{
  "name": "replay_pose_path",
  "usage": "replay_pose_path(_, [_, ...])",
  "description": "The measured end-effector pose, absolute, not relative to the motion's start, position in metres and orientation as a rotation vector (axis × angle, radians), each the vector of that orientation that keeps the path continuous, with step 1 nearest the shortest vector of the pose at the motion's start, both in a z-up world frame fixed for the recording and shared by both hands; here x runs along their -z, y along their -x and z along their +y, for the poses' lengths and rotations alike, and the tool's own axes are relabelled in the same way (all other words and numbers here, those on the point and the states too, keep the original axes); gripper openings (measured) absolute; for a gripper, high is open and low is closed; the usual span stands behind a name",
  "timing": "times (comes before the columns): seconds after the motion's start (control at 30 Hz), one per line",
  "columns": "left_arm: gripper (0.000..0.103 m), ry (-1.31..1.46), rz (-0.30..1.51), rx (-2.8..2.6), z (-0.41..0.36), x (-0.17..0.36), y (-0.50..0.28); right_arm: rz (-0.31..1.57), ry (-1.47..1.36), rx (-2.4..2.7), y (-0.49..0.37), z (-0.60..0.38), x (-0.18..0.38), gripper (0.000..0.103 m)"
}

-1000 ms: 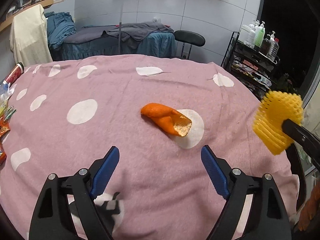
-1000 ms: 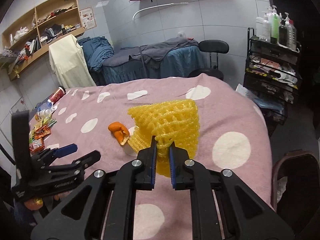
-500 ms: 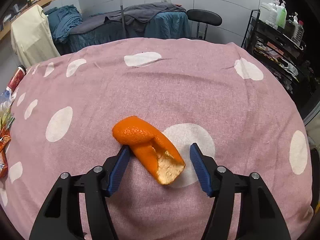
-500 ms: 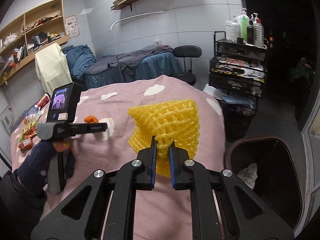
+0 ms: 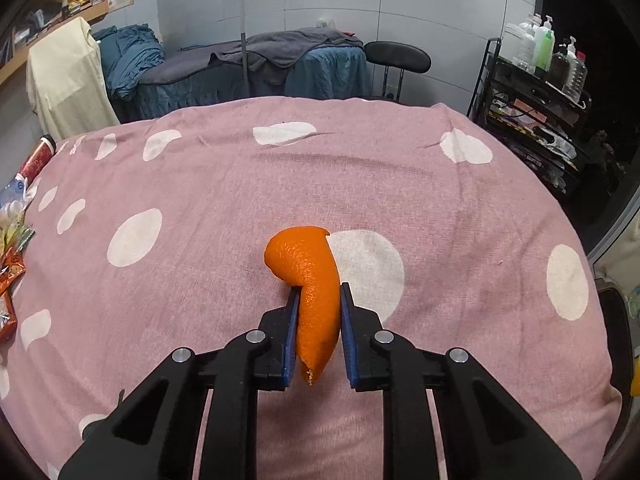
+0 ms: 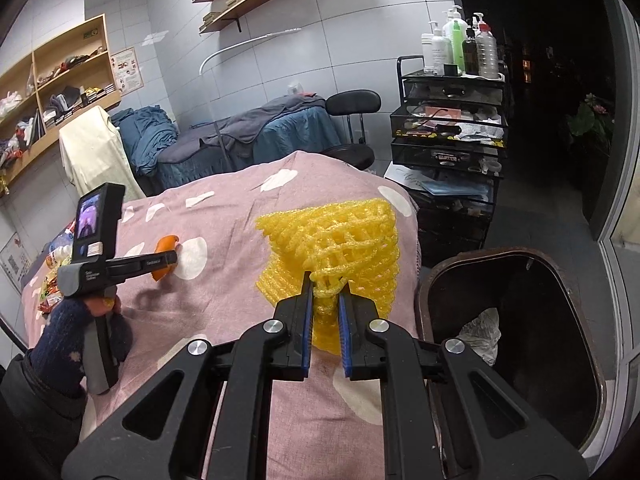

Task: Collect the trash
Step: 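Drop the yellow foam net into the black bin with the right gripper while the left carries the peel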

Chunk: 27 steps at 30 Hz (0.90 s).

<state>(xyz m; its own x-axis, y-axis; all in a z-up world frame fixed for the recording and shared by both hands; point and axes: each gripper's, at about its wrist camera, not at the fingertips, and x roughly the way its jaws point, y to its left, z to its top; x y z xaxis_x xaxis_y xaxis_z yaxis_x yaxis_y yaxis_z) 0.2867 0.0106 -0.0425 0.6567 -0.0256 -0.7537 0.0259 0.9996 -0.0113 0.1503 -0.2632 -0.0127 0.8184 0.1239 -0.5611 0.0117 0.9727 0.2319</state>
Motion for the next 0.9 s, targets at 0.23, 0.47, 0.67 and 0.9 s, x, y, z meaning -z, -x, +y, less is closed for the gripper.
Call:
replay_pose_path(0.23, [0.019,0.024,0.778,0.117,-0.003,0.024,-0.241,0.606,-0.246,-0.040,-0.138,-0.272,0.013,0.012])
replay_pose_path(0.47, [0.019,0.036,0.712,0.211,-0.023,0.007,-0.197,0.595,-0.257,-0.018,-0.123,-0.281,0.013,0.012])
replay_pose_path(0.67, [0.019,0.041,0.669,0.289,-0.044,-0.001,-0.166,0.583,-0.275,0.013,-0.107,-0.296,0.015,0.012])
replay_pose_path(0.9, [0.019,0.016,0.626,0.357,-0.070,-0.004,-0.138,0.576,-0.301,0.077,-0.090,-0.319,0.020,0.012])
